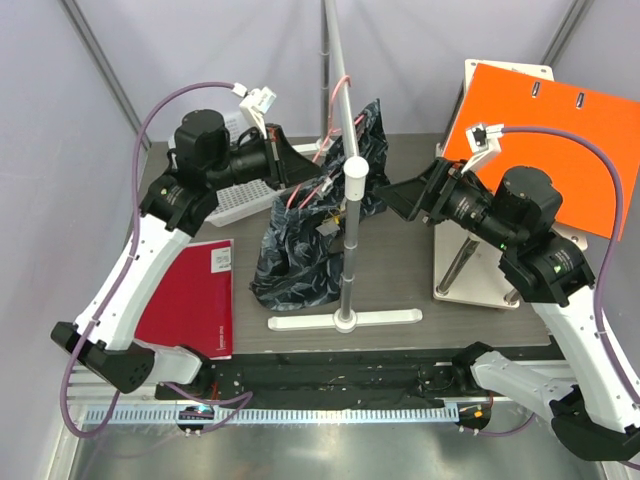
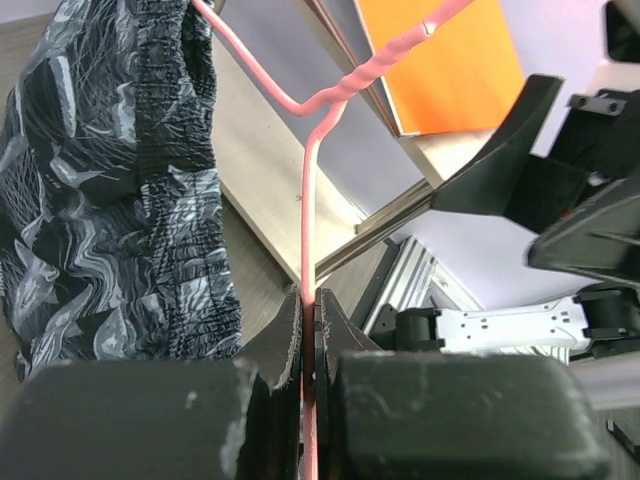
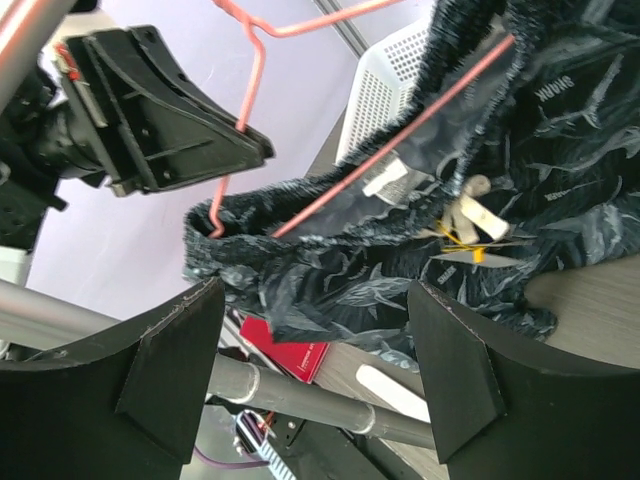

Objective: Remove the shorts from the hanger

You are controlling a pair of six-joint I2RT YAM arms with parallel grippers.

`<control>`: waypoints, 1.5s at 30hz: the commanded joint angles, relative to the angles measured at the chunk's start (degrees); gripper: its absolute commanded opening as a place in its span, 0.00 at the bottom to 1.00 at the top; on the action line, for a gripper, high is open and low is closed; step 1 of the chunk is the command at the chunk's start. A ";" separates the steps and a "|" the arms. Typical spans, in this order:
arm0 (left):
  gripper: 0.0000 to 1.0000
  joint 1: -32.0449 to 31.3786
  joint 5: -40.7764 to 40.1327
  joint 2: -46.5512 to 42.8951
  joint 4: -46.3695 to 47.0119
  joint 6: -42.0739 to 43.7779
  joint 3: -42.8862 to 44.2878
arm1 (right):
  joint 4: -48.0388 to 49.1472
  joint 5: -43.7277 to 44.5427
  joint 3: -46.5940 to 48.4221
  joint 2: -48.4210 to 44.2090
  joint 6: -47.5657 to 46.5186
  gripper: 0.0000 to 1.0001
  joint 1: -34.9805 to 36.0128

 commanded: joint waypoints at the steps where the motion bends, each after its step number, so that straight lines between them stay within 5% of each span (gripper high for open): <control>1: 0.00 0.30 0.76 -1.60 1.85 -1.55 5.60 | 1.12 0.95 -0.59 -0.80 -0.90 0.79 0.12; 13: 0.00 7.06 3.04 -5.37 2.81 -7.97 6.32 | 0.07 1.65 -1.30 -1.59 -1.43 0.80 0.12; 24: 0.00 13.92 5.59 -14.87 7.03 -13.76 -10.46 | 0.15 2.09 -1.91 -1.07 -2.13 0.79 0.12; 29: 0.00 13.74 15.95 -12.77 22.29 -25.36 -20.75 | 0.86 2.44 -0.42 1.13 -3.89 0.79 0.12; 37: 0.00 5.75 16.41 -6.70 15.31 -21.07 -19.70 | 5.51 2.97 -1.55 4.91 -10.65 0.80 0.12; 45: 0.00 2.15 14.83 -5.20 14.24 -20.72 -21.11 | 21.68 -5.55 -11.30 4.12 -16.90 0.79 0.21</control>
